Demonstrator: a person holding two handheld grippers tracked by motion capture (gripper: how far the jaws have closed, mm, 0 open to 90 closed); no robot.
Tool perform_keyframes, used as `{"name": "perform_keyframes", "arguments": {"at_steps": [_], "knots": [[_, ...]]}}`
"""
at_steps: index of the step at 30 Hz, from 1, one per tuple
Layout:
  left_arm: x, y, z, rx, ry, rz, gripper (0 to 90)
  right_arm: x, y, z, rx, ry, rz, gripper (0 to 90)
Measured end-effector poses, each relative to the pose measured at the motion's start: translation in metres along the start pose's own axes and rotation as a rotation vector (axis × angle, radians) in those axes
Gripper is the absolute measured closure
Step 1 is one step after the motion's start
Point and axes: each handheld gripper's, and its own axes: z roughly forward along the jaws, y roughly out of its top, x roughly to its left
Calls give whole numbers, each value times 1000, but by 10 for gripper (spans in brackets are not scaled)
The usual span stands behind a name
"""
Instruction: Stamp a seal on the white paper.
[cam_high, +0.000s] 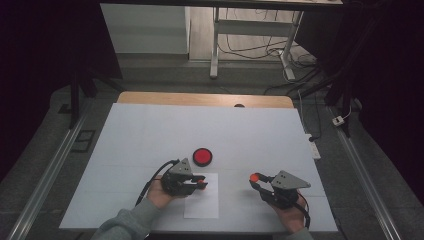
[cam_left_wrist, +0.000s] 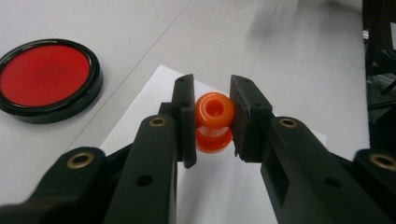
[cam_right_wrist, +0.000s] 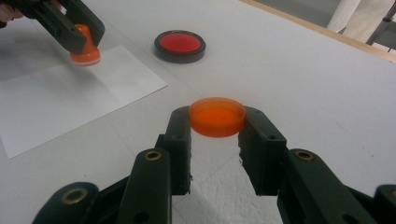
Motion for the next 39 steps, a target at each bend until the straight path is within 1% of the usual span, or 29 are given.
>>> {"name": "perform_keyframes", "arguments": {"at_steps": [4, 19, 26, 32, 39], "knots": [[0, -1, 2, -1, 4, 0, 721, 0, 0, 0, 1, 0, 0, 643], [-1, -5, 7, 24, 10, 4, 721, 0, 0, 0, 2, 0, -1, 644], [-2, -6, 9, 30, 17, 14, 721, 0, 0, 0, 2, 0, -2, 644], [-4, -8, 12, 40, 35, 27, 721, 0, 0, 0, 2, 1, -2, 643], [-5, -9, 14, 41, 41, 36, 721, 0, 0, 0, 4, 2, -2, 644]]}}
